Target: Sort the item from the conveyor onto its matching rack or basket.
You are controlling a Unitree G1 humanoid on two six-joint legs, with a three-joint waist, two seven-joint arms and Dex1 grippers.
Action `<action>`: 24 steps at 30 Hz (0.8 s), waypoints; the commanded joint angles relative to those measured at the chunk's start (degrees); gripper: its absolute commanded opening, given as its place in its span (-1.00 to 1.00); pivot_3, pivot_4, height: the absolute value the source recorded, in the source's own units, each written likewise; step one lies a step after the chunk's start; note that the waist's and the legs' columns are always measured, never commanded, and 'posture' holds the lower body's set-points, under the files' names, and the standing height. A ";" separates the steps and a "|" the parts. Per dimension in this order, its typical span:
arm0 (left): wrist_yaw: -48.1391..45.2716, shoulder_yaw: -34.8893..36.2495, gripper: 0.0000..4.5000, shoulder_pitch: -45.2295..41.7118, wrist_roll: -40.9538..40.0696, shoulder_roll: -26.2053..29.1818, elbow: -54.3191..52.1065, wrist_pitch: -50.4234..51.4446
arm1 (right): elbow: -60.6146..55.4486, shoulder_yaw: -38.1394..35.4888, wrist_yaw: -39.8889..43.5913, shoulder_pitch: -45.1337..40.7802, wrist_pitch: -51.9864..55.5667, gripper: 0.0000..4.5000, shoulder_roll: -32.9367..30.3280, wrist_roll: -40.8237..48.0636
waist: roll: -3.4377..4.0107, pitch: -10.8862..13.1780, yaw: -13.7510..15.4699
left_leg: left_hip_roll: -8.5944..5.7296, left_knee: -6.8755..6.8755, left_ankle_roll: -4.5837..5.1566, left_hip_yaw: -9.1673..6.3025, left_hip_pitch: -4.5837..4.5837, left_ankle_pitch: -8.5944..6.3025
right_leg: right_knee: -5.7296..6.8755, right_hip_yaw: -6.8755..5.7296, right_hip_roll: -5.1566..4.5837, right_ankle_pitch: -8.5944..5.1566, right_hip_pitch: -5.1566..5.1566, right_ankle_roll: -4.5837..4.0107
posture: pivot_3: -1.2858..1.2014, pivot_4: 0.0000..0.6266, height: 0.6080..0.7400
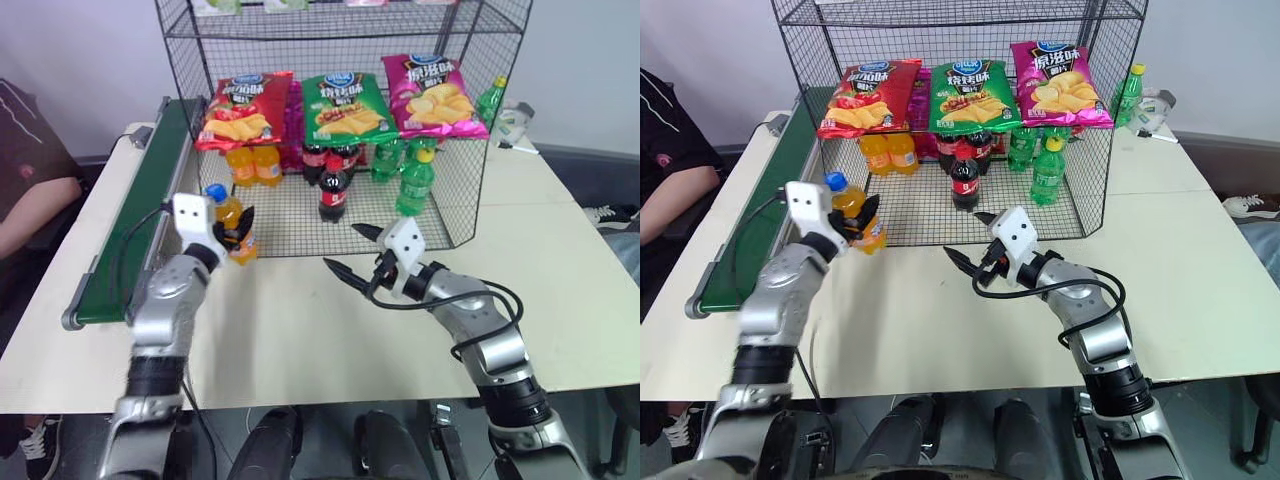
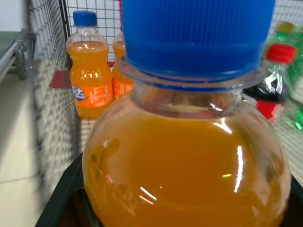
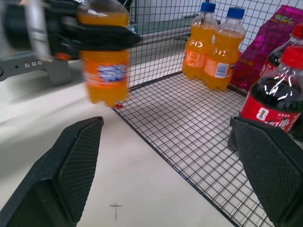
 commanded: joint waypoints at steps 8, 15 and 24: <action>1.49 -0.39 0.22 -12.86 7.68 -1.99 24.59 -18.93 | -5.99 -4.59 0.33 1.81 2.83 1.00 -3.67 3.13 | -0.01 0.00 -0.12 | 0.00 0.00 0.01 0.01 0.00 0.00 | 0.02 -0.02 0.03 0.00 -0.01 0.02 | 0.03 -0.52 1.00; 0.35 0.28 0.22 -16.07 7.71 -2.37 33.52 -23.29 | -6.35 -4.97 -0.23 2.34 2.89 1.00 -4.31 3.37 | -0.01 0.01 -0.20 | -0.01 0.02 0.01 0.01 -0.01 0.00 | 0.05 -0.03 0.04 0.00 -0.02 0.03 | 0.03 -0.52 1.00; -2.75 1.97 0.22 -17.13 5.98 -3.22 38.07 -25.25 | -6.04 -3.90 -0.22 1.84 2.81 1.00 -3.66 3.18 | -0.01 0.00 -0.17 | -0.02 0.06 0.01 0.00 0.00 0.00 | 0.07 -0.03 0.04 0.01 0.00 0.03 | 0.03 -0.52 1.00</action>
